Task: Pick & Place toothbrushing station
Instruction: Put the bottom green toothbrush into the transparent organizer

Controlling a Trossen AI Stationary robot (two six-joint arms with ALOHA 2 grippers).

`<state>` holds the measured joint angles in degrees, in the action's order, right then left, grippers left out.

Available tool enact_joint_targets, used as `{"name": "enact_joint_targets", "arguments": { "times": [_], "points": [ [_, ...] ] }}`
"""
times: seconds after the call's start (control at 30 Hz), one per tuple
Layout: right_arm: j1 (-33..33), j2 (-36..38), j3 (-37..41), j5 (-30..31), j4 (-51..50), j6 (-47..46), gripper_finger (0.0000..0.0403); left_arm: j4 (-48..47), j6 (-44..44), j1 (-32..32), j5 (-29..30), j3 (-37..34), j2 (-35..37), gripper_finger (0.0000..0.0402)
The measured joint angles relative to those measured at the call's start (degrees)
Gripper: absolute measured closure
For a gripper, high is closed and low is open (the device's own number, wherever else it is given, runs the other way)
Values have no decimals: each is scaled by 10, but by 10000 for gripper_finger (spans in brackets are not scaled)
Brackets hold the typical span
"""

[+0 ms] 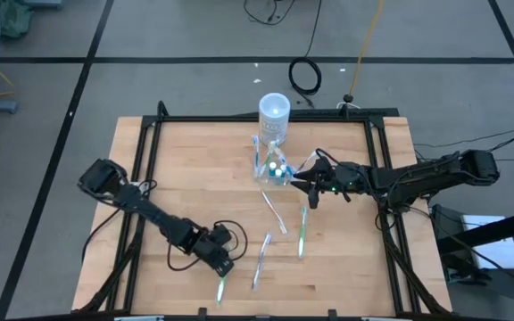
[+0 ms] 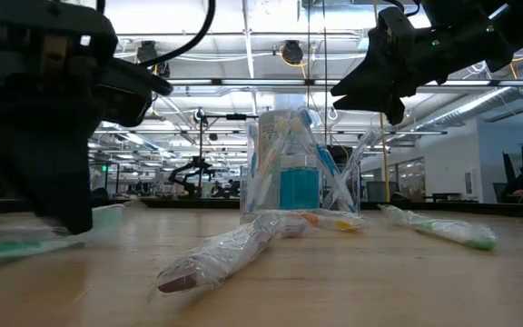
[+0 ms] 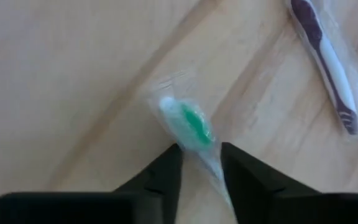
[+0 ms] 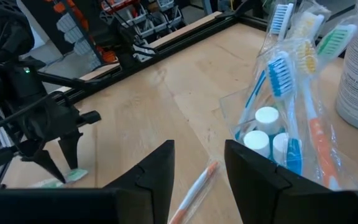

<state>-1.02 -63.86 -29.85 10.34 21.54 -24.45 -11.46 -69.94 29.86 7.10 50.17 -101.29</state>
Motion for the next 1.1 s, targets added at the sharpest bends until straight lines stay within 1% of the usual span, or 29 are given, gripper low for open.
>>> {"name": "enact_joint_targets", "arguments": {
  "times": [0.17,0.23,0.27,0.33,0.4,0.47,0.53,0.6,0.67,0.8,0.9,0.93,1.03,1.1],
  "points": [
    [0,0,0,0,0,-2,272,-1,45,-20,5,-1,-1,360],
    [0,0,0,0,0,-2,272,1,66,-30,7,-1,2,386],
    [0,0,0,0,0,-2,273,7,81,-35,14,-1,2,392],
    [0,0,0,0,0,-2,273,31,114,-48,45,-3,3,392],
    [0,0,0,0,0,-1,273,54,154,-63,64,-5,10,384],
    [0,0,0,0,0,0,273,85,194,-80,69,-3,28,384],
    [0,0,0,0,1,0,273,91,235,-101,83,-2,54,391],
    [0,0,0,0,-1,0,273,96,281,-127,115,-2,77,398],
    [0,0,0,0,1,0,273,99,324,-155,153,-3,108,395],
    [0,0,0,0,0,1,273,153,412,-213,224,-2,168,395],
    [0,0,0,0,1,6,273,236,504,-248,272,-1,196,398],
    [0,0,0,0,2,12,273,282,534,-257,281,-1,197,395],
    [0,0,0,0,1,18,273,386,611,-283,278,-1,195,387],
    [0,0,0,0,0,18,273,454,649,-297,269,0,178,390]
  ]
}}
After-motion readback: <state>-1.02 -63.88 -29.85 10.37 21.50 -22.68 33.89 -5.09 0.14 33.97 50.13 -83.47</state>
